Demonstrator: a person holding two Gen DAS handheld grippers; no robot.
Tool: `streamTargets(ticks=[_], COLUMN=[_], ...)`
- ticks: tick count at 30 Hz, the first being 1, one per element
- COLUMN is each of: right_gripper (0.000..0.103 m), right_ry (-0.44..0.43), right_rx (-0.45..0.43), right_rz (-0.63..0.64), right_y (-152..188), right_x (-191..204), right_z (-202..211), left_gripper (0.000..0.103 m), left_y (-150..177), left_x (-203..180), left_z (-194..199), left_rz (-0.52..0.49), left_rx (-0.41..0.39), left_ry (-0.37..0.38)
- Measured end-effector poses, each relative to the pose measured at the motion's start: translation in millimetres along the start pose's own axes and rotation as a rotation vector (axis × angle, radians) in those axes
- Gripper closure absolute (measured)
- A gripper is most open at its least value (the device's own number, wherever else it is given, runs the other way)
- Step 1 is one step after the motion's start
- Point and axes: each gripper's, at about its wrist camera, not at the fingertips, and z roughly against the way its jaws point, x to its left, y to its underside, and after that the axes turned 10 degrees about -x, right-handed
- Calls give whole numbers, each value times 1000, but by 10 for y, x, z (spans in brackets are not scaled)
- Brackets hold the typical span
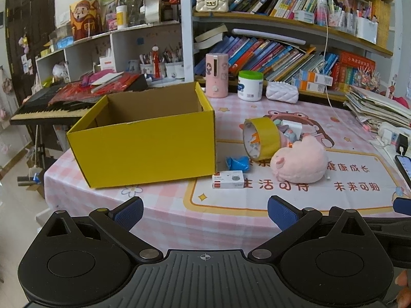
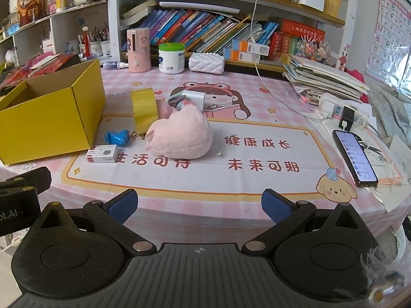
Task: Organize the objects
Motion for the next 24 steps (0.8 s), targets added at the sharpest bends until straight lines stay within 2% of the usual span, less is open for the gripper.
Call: streamTargets(ticks=[16, 24], right_gripper=[0, 0], right_ry=[36, 11], right_rx=[13, 10], right_rz=[-6, 10], right_y=[8, -7], right_x=[-35, -84], right_z=[-30, -112], left_gripper=[0, 0], left_y=[13, -35], left_x=[-29, -97], left_z=[-93, -165], left_rz=[-3, 4], left_rx=[18, 9], left_ry=[34, 11])
